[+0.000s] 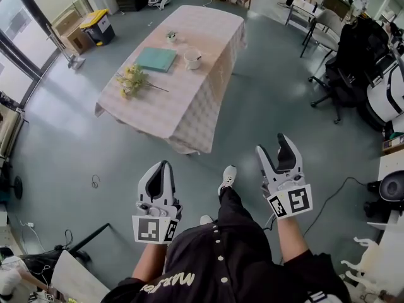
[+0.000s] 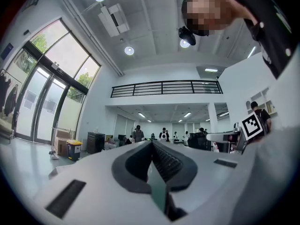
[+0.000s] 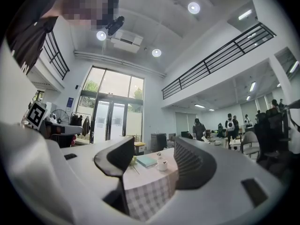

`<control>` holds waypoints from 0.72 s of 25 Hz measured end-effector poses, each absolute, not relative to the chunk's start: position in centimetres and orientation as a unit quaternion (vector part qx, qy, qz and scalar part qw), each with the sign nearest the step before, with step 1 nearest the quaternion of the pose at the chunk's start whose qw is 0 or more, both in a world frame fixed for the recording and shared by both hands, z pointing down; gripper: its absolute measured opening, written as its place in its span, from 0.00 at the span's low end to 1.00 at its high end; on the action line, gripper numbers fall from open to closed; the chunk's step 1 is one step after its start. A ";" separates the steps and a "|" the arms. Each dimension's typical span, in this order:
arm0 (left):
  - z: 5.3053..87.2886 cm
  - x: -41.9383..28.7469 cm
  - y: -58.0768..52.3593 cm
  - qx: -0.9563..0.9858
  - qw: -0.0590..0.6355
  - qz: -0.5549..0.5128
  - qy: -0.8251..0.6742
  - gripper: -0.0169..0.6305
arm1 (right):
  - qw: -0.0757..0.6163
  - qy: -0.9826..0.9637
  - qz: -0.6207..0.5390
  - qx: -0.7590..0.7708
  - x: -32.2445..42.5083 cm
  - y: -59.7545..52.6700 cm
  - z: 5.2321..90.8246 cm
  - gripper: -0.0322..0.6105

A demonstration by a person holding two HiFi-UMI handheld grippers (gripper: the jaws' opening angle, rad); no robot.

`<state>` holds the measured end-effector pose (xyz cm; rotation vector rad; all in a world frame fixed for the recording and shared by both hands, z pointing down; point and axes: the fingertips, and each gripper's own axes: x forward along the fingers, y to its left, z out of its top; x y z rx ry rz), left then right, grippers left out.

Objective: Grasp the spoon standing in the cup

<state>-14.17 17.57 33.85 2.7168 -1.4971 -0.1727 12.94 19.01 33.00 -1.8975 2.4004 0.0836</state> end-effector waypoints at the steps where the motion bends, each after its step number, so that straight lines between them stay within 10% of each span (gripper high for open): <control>1: 33.9 -13.6 16.5 0.874 0.018 -0.057 -0.482 0.04 | 0.041 0.785 0.029 -0.617 13.4 17.9 33.0 0.44; 18: 32.2 -3.6 -2.0 0.859 0.020 -0.074 -0.507 0.04 | 0.041 0.804 0.037 -0.592 23.3 -1.9 31.2 0.44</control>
